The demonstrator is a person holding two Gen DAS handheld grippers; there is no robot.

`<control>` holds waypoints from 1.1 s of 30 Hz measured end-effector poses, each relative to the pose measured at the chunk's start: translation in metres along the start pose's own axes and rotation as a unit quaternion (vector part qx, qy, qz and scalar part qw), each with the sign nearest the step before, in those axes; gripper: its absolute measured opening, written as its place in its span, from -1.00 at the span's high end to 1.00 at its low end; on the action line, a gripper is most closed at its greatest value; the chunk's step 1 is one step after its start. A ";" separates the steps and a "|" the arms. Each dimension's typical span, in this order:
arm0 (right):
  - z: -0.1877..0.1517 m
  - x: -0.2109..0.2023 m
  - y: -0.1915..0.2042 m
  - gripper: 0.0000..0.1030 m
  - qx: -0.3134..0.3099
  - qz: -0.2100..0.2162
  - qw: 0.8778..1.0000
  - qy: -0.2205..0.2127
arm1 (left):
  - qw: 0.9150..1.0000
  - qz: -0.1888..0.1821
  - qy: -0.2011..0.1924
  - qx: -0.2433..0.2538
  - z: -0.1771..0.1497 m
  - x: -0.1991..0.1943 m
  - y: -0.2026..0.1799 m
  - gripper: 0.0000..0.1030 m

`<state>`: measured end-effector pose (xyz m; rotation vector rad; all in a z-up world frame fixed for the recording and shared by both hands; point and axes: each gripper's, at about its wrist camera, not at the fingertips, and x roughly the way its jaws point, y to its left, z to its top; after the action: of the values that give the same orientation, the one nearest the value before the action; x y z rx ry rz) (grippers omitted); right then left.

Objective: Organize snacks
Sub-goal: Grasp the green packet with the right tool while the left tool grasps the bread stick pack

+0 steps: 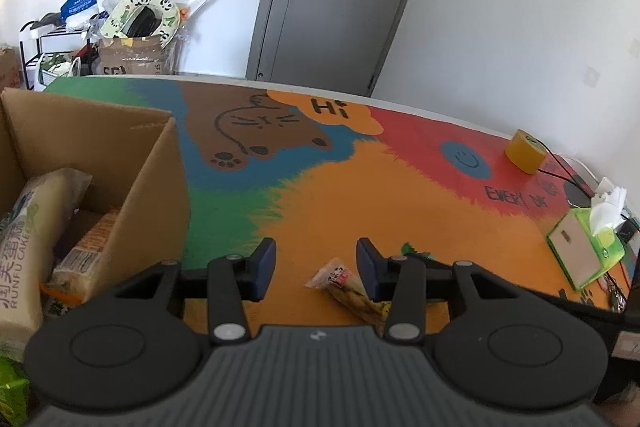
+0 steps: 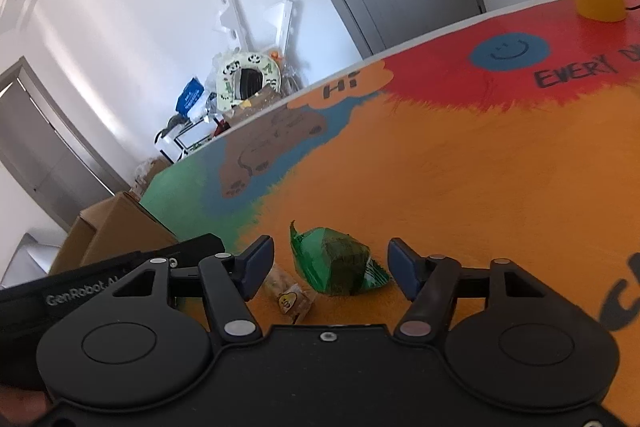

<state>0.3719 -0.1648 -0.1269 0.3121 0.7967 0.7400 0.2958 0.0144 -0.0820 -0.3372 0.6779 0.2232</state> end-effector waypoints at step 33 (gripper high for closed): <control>-0.024 -0.056 -0.044 0.25 0.055 -0.030 0.997 -0.048 | 0.997 0.049 0.024 0.057 -0.029 0.031 -0.038 -0.16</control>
<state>0.3482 -0.2358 -0.1356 0.4166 0.7544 0.6212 0.3142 -0.0282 -0.1143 -0.2010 0.7514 0.2695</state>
